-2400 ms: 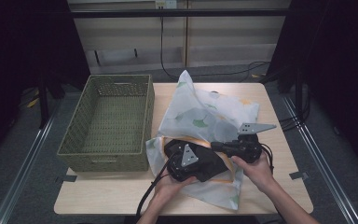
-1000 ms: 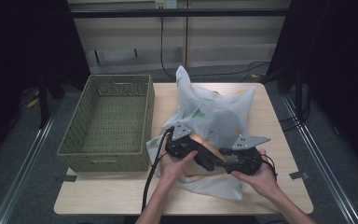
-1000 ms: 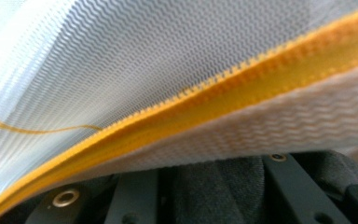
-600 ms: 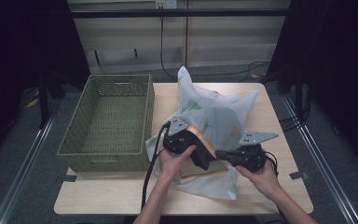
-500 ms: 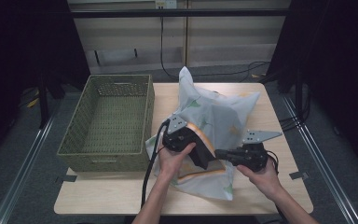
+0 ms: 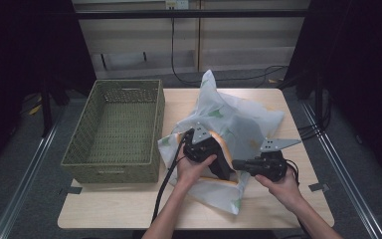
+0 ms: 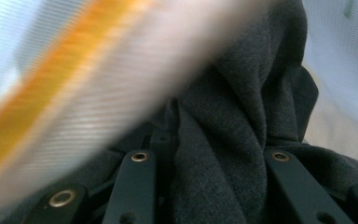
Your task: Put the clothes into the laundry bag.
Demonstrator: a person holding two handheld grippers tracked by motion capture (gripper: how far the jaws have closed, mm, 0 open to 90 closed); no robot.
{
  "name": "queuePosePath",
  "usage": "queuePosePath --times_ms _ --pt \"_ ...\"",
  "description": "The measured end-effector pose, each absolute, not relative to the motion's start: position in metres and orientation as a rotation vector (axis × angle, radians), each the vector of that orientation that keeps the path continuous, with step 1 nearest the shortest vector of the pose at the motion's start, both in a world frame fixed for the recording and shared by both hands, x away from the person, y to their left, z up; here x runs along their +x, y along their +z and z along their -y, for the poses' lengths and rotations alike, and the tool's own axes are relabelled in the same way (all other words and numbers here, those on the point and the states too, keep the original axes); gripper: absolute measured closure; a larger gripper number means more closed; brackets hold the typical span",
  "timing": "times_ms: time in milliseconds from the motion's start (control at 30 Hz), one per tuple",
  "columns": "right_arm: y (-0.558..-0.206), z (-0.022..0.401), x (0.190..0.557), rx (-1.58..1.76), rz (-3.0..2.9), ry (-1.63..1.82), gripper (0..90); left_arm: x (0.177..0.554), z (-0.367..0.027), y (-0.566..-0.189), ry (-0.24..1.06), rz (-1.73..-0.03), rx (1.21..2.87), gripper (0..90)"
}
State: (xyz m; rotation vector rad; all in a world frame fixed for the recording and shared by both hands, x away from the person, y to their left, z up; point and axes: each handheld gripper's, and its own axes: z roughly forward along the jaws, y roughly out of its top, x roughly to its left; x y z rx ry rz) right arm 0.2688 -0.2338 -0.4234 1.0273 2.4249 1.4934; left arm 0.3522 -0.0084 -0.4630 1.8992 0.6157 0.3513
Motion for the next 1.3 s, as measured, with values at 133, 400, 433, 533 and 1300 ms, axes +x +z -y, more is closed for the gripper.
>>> queuePosePath --times_ms 133,400,433,533,1300 --pt "-0.428 0.236 0.271 1.046 -2.405 1.432 74.7 0.351 0.010 -0.468 0.339 -0.615 1.899 67.9" --pt "-0.399 0.219 0.268 0.925 -2.277 1.434 50.9 0.348 0.011 -0.464 0.357 -0.624 1.909 68.1" --pt "-0.397 0.213 0.269 0.903 -2.277 1.427 51.1 0.348 0.011 -0.463 0.351 -0.622 1.905 68.2" --pt "-0.399 0.202 0.274 0.914 -2.278 1.386 78.2 0.349 0.011 -0.460 0.360 -0.635 1.896 68.8" --pt "-0.424 0.214 0.268 1.022 -2.466 1.617 90.0 0.374 0.040 -0.474 0.444 -0.624 1.857 69.8"
